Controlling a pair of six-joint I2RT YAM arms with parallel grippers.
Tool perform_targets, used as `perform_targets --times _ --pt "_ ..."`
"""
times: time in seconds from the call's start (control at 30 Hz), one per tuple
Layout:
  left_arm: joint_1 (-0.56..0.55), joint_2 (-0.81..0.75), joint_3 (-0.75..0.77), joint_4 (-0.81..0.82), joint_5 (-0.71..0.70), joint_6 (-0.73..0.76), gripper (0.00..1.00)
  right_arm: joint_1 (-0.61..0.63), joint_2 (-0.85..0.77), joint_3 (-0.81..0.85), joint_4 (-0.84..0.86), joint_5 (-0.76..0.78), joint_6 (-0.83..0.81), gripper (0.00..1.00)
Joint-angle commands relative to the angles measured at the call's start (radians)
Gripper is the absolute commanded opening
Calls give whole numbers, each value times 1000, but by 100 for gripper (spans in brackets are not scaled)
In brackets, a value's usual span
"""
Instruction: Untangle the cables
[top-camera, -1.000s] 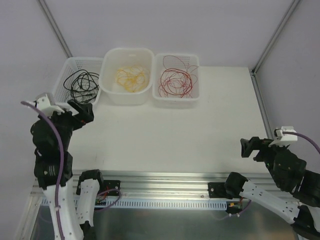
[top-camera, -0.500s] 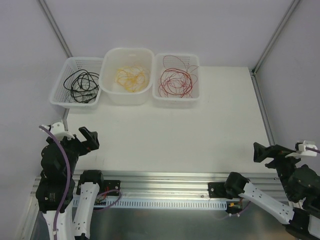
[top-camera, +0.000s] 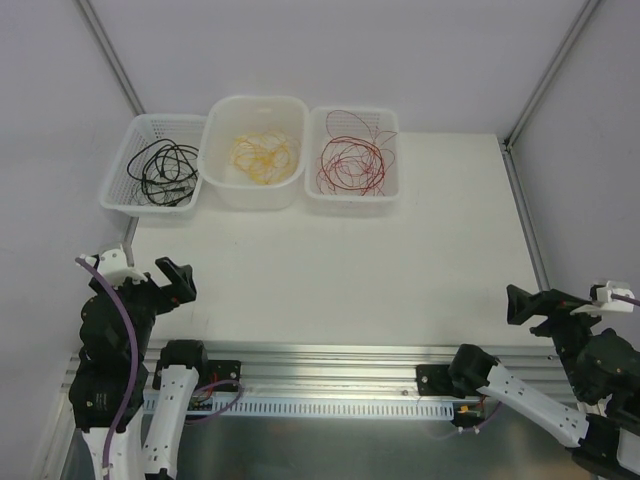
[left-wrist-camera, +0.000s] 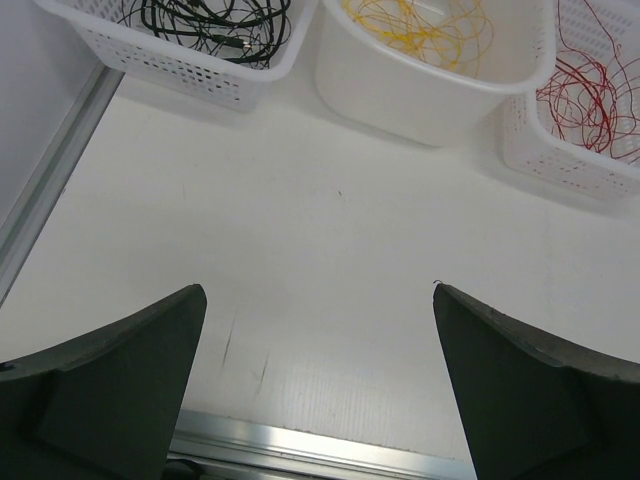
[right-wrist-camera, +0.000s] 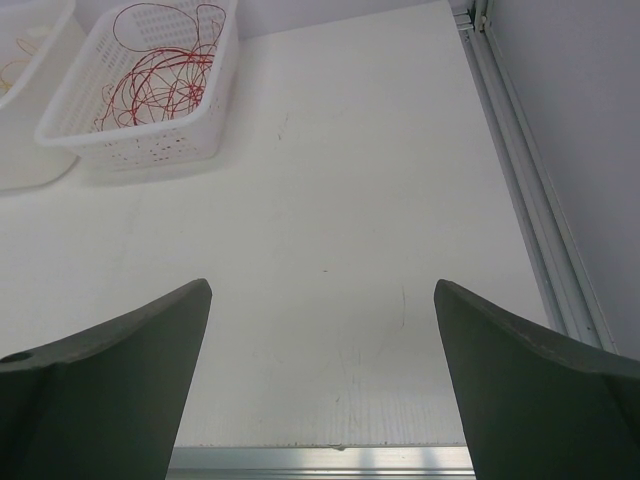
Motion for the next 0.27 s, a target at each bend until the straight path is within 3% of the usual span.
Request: perform_targets --times 0.0,0.23 --pt "-9 -8 4 8 -23 16 99 12 -25 8 -4 31 2 99" --pt "-9 -16 6 8 -16 12 99 26 -21 11 -13 40 16 100"
